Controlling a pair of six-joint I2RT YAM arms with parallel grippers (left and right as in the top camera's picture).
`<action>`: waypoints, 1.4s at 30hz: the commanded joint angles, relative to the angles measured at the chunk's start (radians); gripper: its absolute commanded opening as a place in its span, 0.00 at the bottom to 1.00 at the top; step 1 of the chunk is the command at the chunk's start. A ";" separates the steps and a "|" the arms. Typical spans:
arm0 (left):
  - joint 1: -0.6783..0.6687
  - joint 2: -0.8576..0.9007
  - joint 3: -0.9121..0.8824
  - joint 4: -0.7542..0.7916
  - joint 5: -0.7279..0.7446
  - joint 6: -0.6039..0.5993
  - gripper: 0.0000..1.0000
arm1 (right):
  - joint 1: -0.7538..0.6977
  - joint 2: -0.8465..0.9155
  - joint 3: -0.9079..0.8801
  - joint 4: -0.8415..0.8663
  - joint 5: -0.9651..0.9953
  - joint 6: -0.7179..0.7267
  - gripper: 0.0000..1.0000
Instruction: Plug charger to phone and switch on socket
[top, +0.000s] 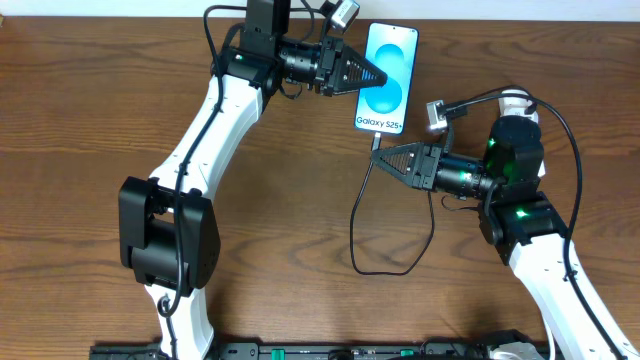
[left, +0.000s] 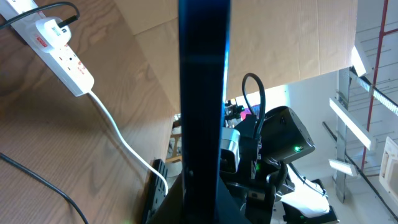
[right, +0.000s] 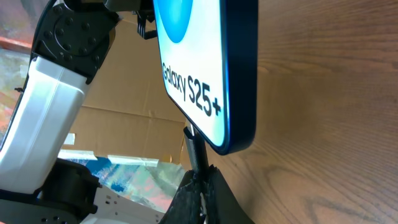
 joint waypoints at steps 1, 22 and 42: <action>0.003 -0.043 0.004 0.008 0.021 0.003 0.07 | 0.000 0.002 -0.002 0.005 -0.006 0.005 0.01; 0.003 -0.043 0.004 0.008 0.021 0.003 0.07 | 0.000 0.003 -0.002 0.014 0.043 0.016 0.01; -0.006 -0.043 0.004 0.008 0.021 0.003 0.07 | 0.001 0.003 -0.002 0.021 0.035 0.024 0.01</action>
